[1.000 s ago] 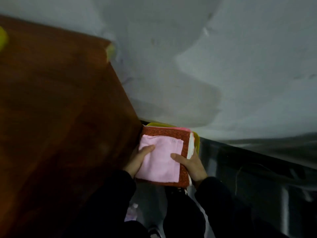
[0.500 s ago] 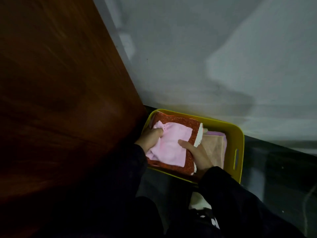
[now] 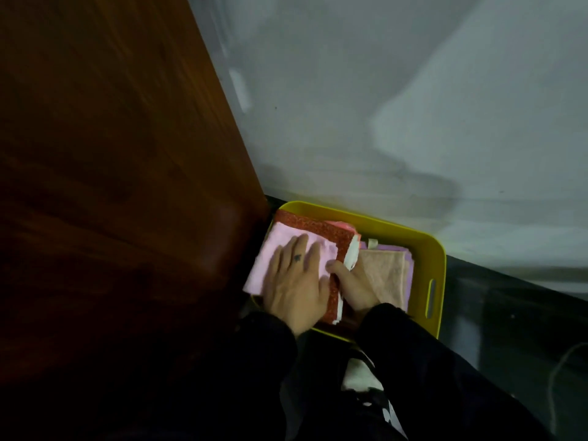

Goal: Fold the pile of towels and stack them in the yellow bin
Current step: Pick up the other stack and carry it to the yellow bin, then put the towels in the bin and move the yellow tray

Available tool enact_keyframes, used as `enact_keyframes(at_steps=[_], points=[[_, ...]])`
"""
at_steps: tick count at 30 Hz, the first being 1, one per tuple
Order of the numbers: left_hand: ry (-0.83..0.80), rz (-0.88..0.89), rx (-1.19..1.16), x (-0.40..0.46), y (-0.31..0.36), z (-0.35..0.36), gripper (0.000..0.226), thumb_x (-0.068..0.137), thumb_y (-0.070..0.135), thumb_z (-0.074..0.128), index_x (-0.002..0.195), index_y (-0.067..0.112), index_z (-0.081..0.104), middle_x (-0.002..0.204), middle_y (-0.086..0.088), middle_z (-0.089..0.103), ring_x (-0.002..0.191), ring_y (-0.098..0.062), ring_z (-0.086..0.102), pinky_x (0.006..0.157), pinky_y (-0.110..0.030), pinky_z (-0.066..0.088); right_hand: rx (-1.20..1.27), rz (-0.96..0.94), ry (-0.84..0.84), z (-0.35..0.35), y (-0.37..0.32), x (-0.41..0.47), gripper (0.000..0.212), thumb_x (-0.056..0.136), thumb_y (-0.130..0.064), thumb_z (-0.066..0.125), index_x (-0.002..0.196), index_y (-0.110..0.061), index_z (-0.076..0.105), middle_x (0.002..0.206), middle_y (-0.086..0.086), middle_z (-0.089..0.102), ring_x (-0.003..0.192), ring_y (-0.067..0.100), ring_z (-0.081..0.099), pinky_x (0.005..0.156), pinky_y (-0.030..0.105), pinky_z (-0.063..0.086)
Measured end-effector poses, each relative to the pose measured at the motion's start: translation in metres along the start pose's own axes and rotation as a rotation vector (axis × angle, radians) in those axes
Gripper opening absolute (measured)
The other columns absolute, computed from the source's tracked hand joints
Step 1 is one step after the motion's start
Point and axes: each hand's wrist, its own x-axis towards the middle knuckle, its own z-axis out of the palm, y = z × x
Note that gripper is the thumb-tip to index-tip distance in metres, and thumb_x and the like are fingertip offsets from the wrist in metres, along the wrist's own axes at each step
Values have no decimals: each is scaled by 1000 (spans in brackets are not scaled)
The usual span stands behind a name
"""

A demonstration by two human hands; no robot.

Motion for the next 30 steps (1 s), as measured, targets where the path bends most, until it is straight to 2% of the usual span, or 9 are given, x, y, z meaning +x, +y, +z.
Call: enact_keyframes(at_steps=[4, 7, 9, 12, 17, 19, 23, 27, 30], points=[[-158, -70, 24, 9, 8, 28, 81, 91, 55, 26, 162, 17, 18, 167, -15, 19, 154, -33, 18, 123, -53, 20, -108, 47, -13, -6, -14, -7, 35, 90, -27, 67, 124, -22, 66, 111, 3, 77, 107, 29, 71, 97, 51, 56], [-209, -124, 0, 12, 11, 40, 85, 89, 60, 15, 162, 17, 10, 169, -15, 7, 156, -33, 8, 124, -55, 10, -659, -129, 27, -32, -21, -19, 38, 93, -42, 63, 128, -28, 62, 119, -7, 70, 110, 18, 64, 100, 42, 50], [-300, -147, -19, 15, 9, 45, 90, 84, 64, -2, 161, 18, -9, 168, -11, -14, 156, -30, -11, 125, -52, -5, -944, -213, -7, -49, -17, -28, 44, 94, -39, 65, 136, -25, 58, 128, 2, 65, 119, 24, 57, 103, 39, 45], [-356, -161, -52, 20, 3, 45, 84, 90, 64, -1, 158, 19, -20, 167, -9, -24, 154, -28, -20, 124, -48, -11, -1006, -177, -81, -59, -14, -38, 50, 95, -28, 68, 142, -17, 55, 137, 9, 58, 127, 29, 53, 109, 36, 40], [-235, -158, -209, 14, 5, 8, 77, 98, 64, 19, 162, 24, 6, 170, -6, 7, 156, -26, 5, 126, -46, 10, -721, -212, 0, -48, -43, -52, 18, 97, -20, 64, 113, -27, 66, 114, -8, 68, 107, 8, 62, 97, 20, 48], [-141, -129, -277, 7, 7, -15, 66, 102, 56, 30, 159, 23, 26, 165, -5, 27, 153, -25, 19, 124, -43, 18, -712, -267, 19, -41, -54, -55, 12, 97, -21, 64, 106, -27, 68, 107, -6, 72, 103, 13, 66, 99, 34, 53], [102, -82, -504, 2, 15, -71, 29, 105, 27, 43, 114, 17, 69, 118, -1, 69, 113, -21, 59, 101, -34, 42, -638, -343, -5, -18, -95, -76, 9, 96, -25, 64, 95, -22, 73, 93, -7, 74, 90, 12, 68, 89, 40, 55], [182, -203, -682, -1, 18, -134, 25, 103, 23, 47, 93, 14, 68, 93, -7, 69, 87, -29, 61, 73, -42, 48, -537, -452, -67, 8, -150, -110, 11, 92, -22, 62, 87, -22, 72, 83, -3, 75, 81, 16, 71, 84, 42, 59], [225, -201, -750, -10, 16, -173, 26, 103, 25, 47, 87, 14, 65, 82, -1, 67, 74, -18, 61, 65, -35, 50, -508, -483, -96, 22, -181, -133, 14, 97, -10, 59, 89, -12, 70, 81, 4, 73, 77, 17, 71, 83, 42, 61]])
